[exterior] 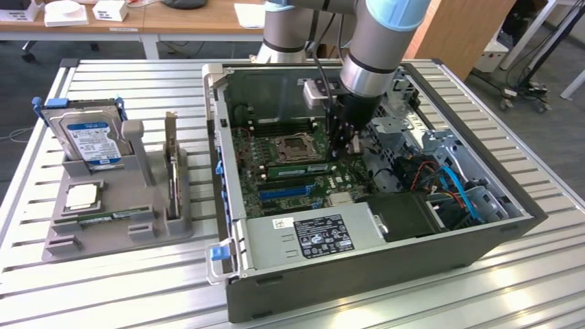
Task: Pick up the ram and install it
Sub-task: 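Press down the ram until it locks into place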
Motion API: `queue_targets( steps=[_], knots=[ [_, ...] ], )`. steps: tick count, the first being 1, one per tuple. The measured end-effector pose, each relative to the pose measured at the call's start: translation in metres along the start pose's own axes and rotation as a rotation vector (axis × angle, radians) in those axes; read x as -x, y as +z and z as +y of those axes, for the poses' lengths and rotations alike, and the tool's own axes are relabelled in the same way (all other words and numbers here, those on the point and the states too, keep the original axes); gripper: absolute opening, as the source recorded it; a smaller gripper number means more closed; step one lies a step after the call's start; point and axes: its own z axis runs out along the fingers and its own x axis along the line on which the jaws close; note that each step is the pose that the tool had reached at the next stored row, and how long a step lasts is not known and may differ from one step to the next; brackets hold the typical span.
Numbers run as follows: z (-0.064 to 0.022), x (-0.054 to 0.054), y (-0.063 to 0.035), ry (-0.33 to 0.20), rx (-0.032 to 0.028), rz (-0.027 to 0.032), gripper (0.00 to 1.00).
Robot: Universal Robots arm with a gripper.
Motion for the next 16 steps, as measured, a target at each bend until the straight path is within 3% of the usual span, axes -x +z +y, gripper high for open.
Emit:
queue_targets(
  steps=[11, 16],
  knots=[
    [0.0004, 0.000, -0.0046, 0.000, 0.0000, 0.0001, 0.10],
    [0.0127, 0.000, -0.0042, 0.000, -0.0002, 0.0001, 0.10]
  ],
)
